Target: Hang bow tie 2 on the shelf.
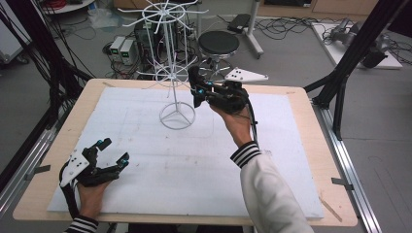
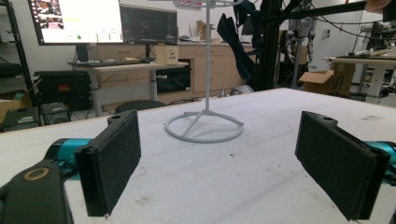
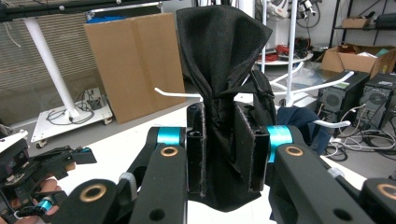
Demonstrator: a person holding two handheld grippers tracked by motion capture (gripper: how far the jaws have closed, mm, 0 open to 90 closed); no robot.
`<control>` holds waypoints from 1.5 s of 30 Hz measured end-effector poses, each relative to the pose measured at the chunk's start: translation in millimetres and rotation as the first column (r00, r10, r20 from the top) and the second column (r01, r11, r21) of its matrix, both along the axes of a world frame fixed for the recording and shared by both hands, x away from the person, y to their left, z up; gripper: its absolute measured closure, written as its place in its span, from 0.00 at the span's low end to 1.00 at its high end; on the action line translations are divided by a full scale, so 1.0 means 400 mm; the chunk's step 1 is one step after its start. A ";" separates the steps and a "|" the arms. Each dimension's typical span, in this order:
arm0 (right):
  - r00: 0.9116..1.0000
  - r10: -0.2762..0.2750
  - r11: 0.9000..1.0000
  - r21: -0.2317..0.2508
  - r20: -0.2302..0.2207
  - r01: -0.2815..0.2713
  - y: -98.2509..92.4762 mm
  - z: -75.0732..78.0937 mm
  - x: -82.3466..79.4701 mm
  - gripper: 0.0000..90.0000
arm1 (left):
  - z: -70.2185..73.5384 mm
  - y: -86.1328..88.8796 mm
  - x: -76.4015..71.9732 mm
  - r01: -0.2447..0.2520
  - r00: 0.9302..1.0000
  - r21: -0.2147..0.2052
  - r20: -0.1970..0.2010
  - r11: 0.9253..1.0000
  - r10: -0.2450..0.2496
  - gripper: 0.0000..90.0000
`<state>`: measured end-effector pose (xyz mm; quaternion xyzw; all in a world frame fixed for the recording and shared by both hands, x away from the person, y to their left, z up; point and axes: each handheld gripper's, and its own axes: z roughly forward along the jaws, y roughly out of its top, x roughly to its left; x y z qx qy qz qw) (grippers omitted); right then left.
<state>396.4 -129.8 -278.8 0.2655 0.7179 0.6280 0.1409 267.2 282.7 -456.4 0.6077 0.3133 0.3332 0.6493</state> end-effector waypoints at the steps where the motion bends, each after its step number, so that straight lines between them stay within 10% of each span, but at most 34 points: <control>1: 1.000 -0.001 1.000 0.005 -0.006 0.001 0.002 0.000 -0.001 0.84 | 0.000 0.000 0.000 0.000 1.000 -0.002 0.000 1.000 0.000 0.16; 45: 0.996 0.053 0.996 -0.074 -0.074 -0.058 0.110 -0.063 0.011 0.84 | 0.000 -0.001 -0.001 0.003 1.000 -0.007 0.000 1.000 -0.003 0.16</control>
